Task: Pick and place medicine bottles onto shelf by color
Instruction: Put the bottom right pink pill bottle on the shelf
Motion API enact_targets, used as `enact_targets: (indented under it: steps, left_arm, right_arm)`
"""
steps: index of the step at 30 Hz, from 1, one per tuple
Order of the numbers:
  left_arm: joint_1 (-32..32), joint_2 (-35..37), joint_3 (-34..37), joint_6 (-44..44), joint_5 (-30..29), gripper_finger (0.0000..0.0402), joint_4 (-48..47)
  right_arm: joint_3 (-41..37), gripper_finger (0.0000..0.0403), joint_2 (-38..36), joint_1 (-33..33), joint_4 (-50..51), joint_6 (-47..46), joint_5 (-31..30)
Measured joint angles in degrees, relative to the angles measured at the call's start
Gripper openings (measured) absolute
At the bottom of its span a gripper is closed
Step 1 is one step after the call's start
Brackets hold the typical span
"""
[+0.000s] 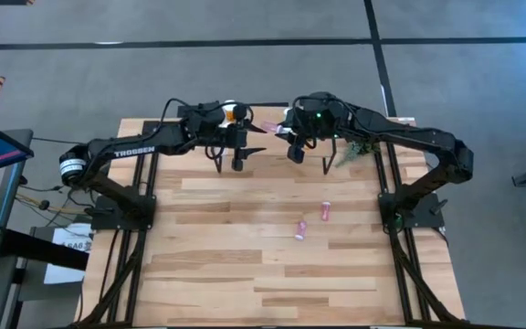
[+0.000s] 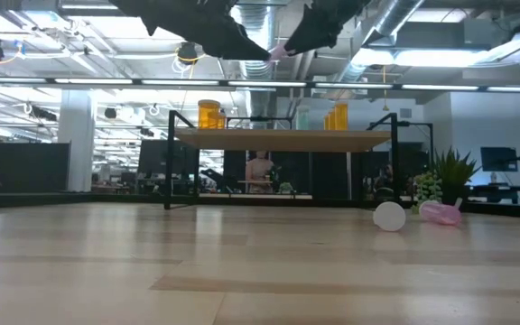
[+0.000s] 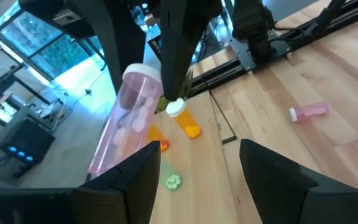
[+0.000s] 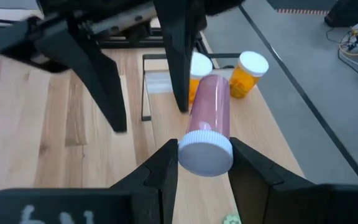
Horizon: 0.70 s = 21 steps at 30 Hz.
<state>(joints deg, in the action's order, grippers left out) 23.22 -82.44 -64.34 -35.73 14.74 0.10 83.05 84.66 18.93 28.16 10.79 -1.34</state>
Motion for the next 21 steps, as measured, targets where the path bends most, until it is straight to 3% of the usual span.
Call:
enact_targets:
  steps: [6, 13, 17, 21]
  left_arm:
    - [0.0, 5.1, -0.01, 0.42, -2.59, 0.0211, -4.11]
    - [0.02, 12.47, -0.06, 2.86, 0.39, 0.0211, -8.12]
    - [1.34, 12.87, 0.87, 2.88, 1.81, 0.0211, -9.06]
    - [3.04, 12.71, 2.02, 3.11, 2.28, 0.0211, -8.9]
  right_arm:
    - [0.0, 0.0141, 0.0, 1.15, 1.3, -0.57, 0.02]
    - [0.0, 0.0141, 0.0, 4.67, 1.49, -1.38, 0.24]
    - [0.22, 0.0141, 0.57, 7.82, 1.15, -2.04, 5.95]
    - [5.5, 0.0141, 5.2, 9.72, 5.66, -1.95, 8.34]
